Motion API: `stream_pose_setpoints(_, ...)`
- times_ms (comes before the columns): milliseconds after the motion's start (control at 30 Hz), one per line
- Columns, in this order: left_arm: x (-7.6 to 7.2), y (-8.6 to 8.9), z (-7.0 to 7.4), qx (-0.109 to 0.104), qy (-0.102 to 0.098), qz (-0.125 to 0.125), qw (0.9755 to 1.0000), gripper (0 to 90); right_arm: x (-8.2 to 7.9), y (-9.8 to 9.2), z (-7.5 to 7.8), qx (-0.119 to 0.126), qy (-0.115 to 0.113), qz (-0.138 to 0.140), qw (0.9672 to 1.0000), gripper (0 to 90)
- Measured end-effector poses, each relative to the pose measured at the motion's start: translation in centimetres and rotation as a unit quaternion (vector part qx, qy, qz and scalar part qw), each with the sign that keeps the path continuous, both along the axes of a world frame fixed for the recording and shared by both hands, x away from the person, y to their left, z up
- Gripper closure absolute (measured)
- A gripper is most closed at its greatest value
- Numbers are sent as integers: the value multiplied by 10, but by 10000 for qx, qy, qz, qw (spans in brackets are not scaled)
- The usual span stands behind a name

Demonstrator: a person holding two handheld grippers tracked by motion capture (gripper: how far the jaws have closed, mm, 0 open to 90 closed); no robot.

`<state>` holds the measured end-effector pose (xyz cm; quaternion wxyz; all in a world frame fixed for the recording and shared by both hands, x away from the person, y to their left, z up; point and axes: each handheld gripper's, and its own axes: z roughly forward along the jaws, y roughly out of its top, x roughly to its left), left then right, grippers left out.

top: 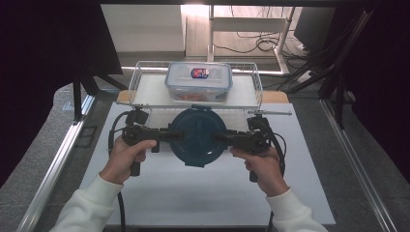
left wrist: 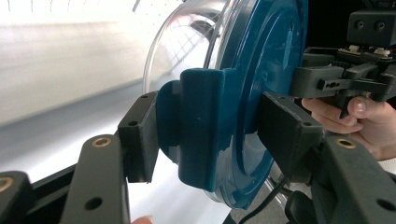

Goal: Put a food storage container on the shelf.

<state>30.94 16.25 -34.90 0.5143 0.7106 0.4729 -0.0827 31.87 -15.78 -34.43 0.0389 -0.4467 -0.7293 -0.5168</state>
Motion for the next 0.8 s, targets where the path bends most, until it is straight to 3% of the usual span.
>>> stream_pose_setpoints(467,8,-1,31,-26,-258,38,9997,422,9,-3,23,140,-78,39,9999,391)
stream_pose_setpoints(800,17,-2,49,-64,-339,87,9994,420,19,-4,44,138,-176,28,9997,392)
